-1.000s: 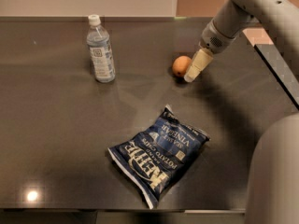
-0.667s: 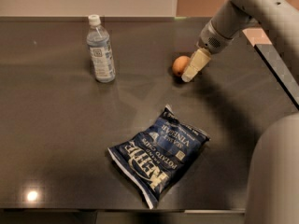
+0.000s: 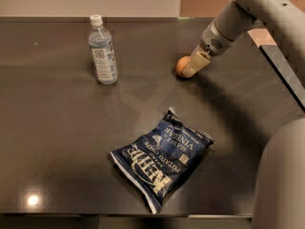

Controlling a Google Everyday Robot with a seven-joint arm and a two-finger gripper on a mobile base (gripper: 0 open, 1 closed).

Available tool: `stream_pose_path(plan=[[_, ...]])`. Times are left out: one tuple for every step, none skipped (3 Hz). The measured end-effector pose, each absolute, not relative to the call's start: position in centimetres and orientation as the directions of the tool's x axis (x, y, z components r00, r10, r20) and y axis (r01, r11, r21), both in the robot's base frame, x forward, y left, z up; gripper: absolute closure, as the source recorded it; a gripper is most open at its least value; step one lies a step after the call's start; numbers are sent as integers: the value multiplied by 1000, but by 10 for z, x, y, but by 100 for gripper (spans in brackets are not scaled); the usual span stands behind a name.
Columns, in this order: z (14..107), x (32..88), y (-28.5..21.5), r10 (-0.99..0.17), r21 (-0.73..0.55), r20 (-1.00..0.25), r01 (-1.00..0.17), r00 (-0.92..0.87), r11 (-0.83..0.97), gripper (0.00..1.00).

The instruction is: Pick orange

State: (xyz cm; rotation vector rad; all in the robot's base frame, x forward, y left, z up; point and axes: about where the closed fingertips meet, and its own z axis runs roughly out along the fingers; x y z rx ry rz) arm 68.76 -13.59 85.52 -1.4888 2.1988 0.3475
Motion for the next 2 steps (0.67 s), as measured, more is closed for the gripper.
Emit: stream_pose_path(plan=[[861,684,-133,-807,-49,-513,-928,-294,369,88],[893,678,-126,-794,-39,-538,-933,-282,358,100]])
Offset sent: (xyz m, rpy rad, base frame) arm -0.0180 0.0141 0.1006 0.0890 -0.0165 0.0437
